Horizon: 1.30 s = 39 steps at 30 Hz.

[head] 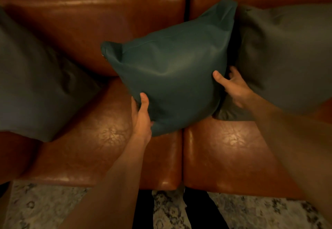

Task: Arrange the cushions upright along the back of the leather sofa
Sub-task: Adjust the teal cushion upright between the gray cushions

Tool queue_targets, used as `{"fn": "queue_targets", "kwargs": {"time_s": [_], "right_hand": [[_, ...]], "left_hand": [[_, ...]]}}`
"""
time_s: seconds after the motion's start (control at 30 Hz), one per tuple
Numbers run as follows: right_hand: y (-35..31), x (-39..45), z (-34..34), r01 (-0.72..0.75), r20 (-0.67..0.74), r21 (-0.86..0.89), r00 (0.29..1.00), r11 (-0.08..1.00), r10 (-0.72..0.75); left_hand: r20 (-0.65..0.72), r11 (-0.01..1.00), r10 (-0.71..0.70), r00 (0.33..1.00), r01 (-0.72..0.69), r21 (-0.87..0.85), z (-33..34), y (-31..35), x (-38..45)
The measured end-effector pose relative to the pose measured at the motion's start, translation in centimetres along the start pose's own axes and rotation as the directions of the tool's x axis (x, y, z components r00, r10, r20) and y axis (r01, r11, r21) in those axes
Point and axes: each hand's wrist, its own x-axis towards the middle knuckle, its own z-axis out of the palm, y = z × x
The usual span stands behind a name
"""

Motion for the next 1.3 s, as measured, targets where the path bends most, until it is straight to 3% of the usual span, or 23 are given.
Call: {"fn": "queue_targets", "kwargs": {"time_s": [0.2, 0.6, 0.77, 0.93, 1.1, 1.3], "right_hand": [[-0.3, 0.4, -0.6, 0.025, 0.019, 0.061, 0.999, 0.998, -0.026], [1.5, -2.5, -3.4, 0.08, -0.133, 0.104, 0.989, 0.991, -0.065], [0.4, -1.8, -2.2, 0.068, -0.102, 0.167, 0.993, 0.984, -0.052], [-1.0, -2.4, -1.5, 0.065, -0.061, 0.304, 0.997, 0.951, -0.048], [-1.0, -2.9, -0.2, 0.133, -0.125, 0.31, 0.987, 0.941, -0.099], [-1.4, -2.0, -0.4, 0.162, -0.151, 0.164, 0.979, 0.973, -0.137]], "left_hand": [[0.037, 0.999, -0.04, 0.999, 0.04, 0.009, 1.6, 1.3, 2.6], [0.195, 0.98, -0.09, 0.977, 0.053, 0.19, 5.1, 3.7, 4.9], [0.196, 0.969, 0.073, 0.978, -0.116, 0.218, 3.7, 4.8, 5.5], [0.225, 0.977, 0.131, 0.966, -0.164, 0.135, 3.6, 4.9, 5.4], [0.169, 0.95, 0.287, 0.943, -0.303, 0.076, 2.3, 4.2, 6.0], [0.218, 0.961, 0.131, 0.967, -0.178, 0.213, 2.1, 5.3, 6.9]]}}
